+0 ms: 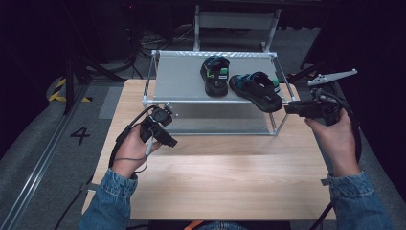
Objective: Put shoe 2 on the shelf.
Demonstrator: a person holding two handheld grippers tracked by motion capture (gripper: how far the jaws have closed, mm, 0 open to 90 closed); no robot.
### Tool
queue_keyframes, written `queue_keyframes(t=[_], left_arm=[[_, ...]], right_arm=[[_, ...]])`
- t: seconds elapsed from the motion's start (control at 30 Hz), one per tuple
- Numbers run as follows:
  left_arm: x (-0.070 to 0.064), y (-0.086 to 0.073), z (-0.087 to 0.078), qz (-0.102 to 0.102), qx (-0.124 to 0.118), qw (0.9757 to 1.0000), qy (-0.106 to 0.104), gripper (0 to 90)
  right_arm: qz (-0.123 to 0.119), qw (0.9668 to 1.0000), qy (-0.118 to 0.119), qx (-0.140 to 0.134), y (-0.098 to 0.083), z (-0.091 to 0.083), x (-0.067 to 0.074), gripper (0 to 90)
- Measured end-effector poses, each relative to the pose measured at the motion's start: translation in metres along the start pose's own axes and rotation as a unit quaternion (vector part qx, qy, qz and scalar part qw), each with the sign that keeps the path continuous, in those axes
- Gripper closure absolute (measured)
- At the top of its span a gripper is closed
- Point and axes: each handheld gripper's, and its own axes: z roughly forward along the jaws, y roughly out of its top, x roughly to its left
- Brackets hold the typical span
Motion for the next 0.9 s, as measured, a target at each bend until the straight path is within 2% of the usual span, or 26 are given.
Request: queue_keyframes(t=[0.2, 0.43, 0.53, 0.67, 0.73, 0.8, 0.9], left_arm=[[0.001, 0.000, 0.001, 0.000, -0.002, 1.0000, -0.002, 46.9], [0.001, -0.002, 0.001, -0.004, 0.000, 1.0000, -0.002, 46.8], [0.001, -0.005, 0.000, -0.004, 0.000, 1.0000, -0.001, 46.8], [0.002, -0.009, -0.002, -0.009, -0.001, 1.0000, 0.001, 46.8], [0.002, -0.012, -0.003, -0.015, 0.000, 0.9999, 0.002, 46.8], [0.003, -0.016, -0.005, -0.017, -0.006, 0.9998, 0.003, 46.8], [0.005, -0.020, -0.007, -0.025, -0.006, 0.9996, 0.007, 46.8]], right_arm=[[0.000, 0.9999, 0.012, 0.011, -0.002, 0.015, 0.001, 75.2], [0.006, 0.9999, 0.012, 0.004, -0.001, 0.017, 0.002, 79.1], [-0.001, 1.0000, 0.008, -0.003, 0.000, 0.020, 0.007, 81.4], [-0.006, 0.9998, 0.013, -0.011, 0.003, 0.021, 0.010, 84.5], [-0.012, 0.9997, 0.019, -0.009, 0.006, 0.026, 0.013, 86.2], [-0.020, 0.9997, 0.014, -0.006, 0.009, 0.034, 0.017, 86.6], [-0.031, 0.9992, 0.018, -0.016, 0.016, 0.043, 0.023, 86.7]])
